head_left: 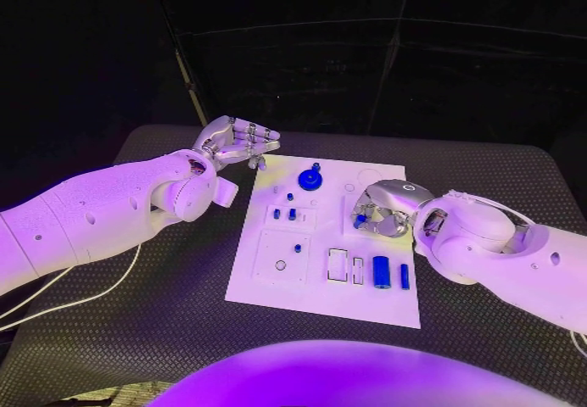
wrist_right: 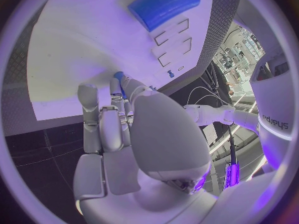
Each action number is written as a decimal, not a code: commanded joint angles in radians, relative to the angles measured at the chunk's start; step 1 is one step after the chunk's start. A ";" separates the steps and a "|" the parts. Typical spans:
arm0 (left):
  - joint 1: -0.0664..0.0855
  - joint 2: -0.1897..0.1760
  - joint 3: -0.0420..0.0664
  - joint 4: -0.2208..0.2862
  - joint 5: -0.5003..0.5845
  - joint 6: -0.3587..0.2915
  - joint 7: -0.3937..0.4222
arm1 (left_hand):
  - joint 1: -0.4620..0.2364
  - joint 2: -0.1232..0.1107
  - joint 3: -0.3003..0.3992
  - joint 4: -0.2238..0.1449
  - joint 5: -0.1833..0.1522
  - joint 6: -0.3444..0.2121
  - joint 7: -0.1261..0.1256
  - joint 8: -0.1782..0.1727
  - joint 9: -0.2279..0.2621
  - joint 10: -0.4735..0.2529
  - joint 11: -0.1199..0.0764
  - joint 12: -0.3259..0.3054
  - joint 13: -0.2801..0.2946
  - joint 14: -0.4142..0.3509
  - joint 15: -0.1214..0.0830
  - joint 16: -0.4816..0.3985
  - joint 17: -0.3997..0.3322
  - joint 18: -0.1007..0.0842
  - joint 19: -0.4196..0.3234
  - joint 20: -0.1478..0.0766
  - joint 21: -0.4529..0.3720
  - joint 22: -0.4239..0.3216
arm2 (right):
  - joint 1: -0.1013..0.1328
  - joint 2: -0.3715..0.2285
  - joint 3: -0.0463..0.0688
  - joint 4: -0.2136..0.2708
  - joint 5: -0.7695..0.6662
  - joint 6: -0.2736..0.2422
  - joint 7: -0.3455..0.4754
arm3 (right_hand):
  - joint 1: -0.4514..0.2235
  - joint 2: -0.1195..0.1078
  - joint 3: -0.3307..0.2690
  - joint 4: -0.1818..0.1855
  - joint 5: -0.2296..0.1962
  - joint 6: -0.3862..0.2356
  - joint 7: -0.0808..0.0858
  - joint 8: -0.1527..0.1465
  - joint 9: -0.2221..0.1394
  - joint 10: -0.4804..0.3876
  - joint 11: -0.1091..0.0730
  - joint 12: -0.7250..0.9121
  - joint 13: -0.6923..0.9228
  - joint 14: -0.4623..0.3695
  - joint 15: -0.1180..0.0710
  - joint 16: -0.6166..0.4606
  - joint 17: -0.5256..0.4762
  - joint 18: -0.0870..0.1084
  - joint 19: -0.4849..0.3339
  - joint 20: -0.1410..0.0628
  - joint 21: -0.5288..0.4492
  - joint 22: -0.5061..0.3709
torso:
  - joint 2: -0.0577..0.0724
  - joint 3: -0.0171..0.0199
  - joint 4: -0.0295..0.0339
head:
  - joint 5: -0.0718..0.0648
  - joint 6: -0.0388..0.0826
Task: Assemble the parts on the task board
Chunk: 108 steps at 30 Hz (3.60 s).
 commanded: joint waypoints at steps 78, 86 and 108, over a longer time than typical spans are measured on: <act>0.002 0.030 0.001 -0.015 0.004 0.020 -0.002 | 0.009 0.003 0.004 -0.005 0.001 0.002 0.005 -0.005 -0.001 -0.008 -0.002 0.007 -0.001 -0.003 0.000 -0.004 -0.002 0.013 0.005 -0.001 -0.007 -0.002 | -0.002 0.306 -0.089 -0.041 -0.019 0.102 0.059 | -0.042 -0.014 0.044 -0.019 -0.004 0.005 0.006 -0.014 -0.002 0.017 0.007 -0.044 0.001 0.036 -0.005 0.001 -0.012 -0.010 -0.013 0.004 -0.001 -0.015 | 0.001 -0.0003 -0.0004 | 0.042 -0.009; 0.002 0.029 0.001 -0.015 0.004 0.020 -0.003 | 0.009 0.003 0.004 -0.005 0.001 0.002 0.005 -0.005 -0.001 -0.008 -0.002 0.007 -0.001 -0.003 0.000 -0.004 -0.002 0.013 0.005 -0.001 -0.007 -0.002 | -0.002 0.321 -0.113 -0.047 -0.032 0.093 0.054 | -0.081 -0.043 0.037 -0.016 0.015 -0.033 0.020 -0.038 -0.008 -0.014 0.021 -0.075 -0.002 0.036 0.006 0.000 -0.014 -0.010 -0.019 0.012 -0.005 -0.021 | 0.001 -0.0008 0.0000 | 0.042 -0.009; 0.002 0.024 0.001 -0.012 0.004 0.022 -0.007 | 0.009 0.002 0.004 -0.005 0.001 0.001 0.005 -0.005 -0.001 -0.009 -0.002 0.007 -0.002 -0.004 0.000 -0.005 -0.004 0.013 0.005 -0.001 -0.008 -0.003 | -0.009 0.276 -0.117 -0.003 -0.016 -0.174 0.108 | -0.147 -0.113 -0.090 -0.015 0.041 -0.265 0.005 -0.039 -0.007 -0.172 0.041 -0.077 0.000 0.028 0.025 -0.006 -0.032 -0.001 -0.042 0.031 -0.036 -0.068 | 0.000 0.0005 -0.0002 | 0.038 -0.009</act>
